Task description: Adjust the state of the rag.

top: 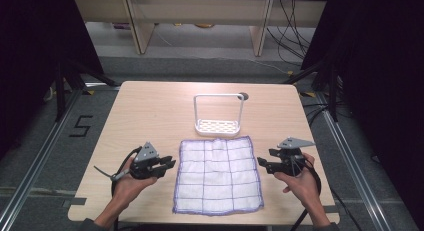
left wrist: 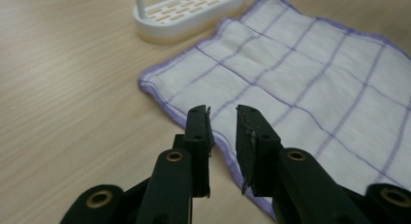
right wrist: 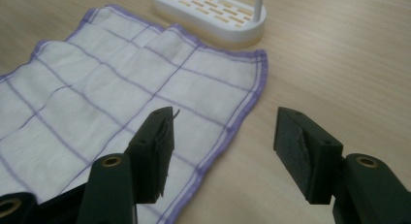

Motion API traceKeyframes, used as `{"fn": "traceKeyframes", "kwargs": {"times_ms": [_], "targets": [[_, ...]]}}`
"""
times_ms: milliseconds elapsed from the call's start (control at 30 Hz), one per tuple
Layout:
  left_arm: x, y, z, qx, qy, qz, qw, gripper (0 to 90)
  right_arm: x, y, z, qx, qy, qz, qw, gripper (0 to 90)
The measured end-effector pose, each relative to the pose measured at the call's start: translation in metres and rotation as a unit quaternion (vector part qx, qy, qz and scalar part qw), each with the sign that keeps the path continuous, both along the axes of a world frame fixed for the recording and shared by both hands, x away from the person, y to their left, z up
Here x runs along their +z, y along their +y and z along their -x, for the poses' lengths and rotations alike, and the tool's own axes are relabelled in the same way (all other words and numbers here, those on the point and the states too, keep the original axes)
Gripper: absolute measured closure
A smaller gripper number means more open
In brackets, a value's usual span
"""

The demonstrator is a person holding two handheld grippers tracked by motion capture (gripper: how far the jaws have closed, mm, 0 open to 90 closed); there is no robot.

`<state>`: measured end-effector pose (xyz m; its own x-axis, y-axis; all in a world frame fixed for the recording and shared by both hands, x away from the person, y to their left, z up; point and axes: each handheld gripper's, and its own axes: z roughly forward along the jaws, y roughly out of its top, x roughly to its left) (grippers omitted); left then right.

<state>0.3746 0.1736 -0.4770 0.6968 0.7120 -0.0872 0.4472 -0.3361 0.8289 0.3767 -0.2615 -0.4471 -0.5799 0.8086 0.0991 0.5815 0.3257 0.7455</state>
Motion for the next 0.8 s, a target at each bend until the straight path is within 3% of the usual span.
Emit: {"fn": "traceKeyframes", "kwargs": {"times_ms": [33, 67, 133, 167, 267, 367, 500, 667, 700, 800], "targets": [[-0.002, -0.001, -0.006, 0.005, 0.002, 0.001, 1.0000, 71.5, -0.001, 0.001, -0.014, 0.005, -0.010, 0.013, 0.9999, 40.2], [-0.006, 0.000, -0.018, 0.012, 0.006, 0.004, 0.9999, 70.9, -0.002, 0.002, -0.020, 0.007, -0.014, 0.017, 0.9997, 40.3], [-0.007, 0.000, -0.023, 0.015, 0.012, 0.000, 0.9998, 68.5, -0.003, 0.003, -0.025, 0.006, -0.013, 0.018, 0.9997, 40.3], [-0.009, -0.001, -0.027, 0.025, 0.012, 0.004, 0.9996, 66.7, -0.004, 0.008, -0.033, -0.005, -0.001, 0.015, 0.9999, 40.6], [-0.012, -0.003, -0.039, 0.036, 0.019, 0.012, 0.9991, 63.3, -0.006, 0.009, -0.041, -0.004, 0.004, 0.022, 0.9997, 40.8], [-0.014, -0.007, -0.053, 0.030, 0.024, -0.012, 0.9992, 59.7, -0.012, 0.014, -0.056, 0.000, 0.005, 0.032, 0.9995, 42.7], [-0.018, -0.011, -0.062, 0.032, 0.030, -0.012, 0.9990, 58.2, -0.017, 0.019, -0.069, -0.010, 0.014, 0.040, 0.9990, 44.7], [-0.025, -0.020, -0.071, 0.030, 0.036, -0.025, 0.9986, 56.4, -0.028, 0.026, -0.083, -0.011, 0.008, 0.048, 0.9988, 46.2], [-0.027, -0.023, -0.074, 0.029, 0.037, -0.030, 0.9984, 56.1, -0.030, 0.029, -0.090, -0.001, 0.008, 0.061, 0.9981, 46.9], [-0.028, -0.025, -0.077, 0.029, 0.034, -0.032, 0.9985, 55.2, -0.031, 0.032, -0.095, 0.002, 0.015, 0.065, 0.9978, 47.4]]}}
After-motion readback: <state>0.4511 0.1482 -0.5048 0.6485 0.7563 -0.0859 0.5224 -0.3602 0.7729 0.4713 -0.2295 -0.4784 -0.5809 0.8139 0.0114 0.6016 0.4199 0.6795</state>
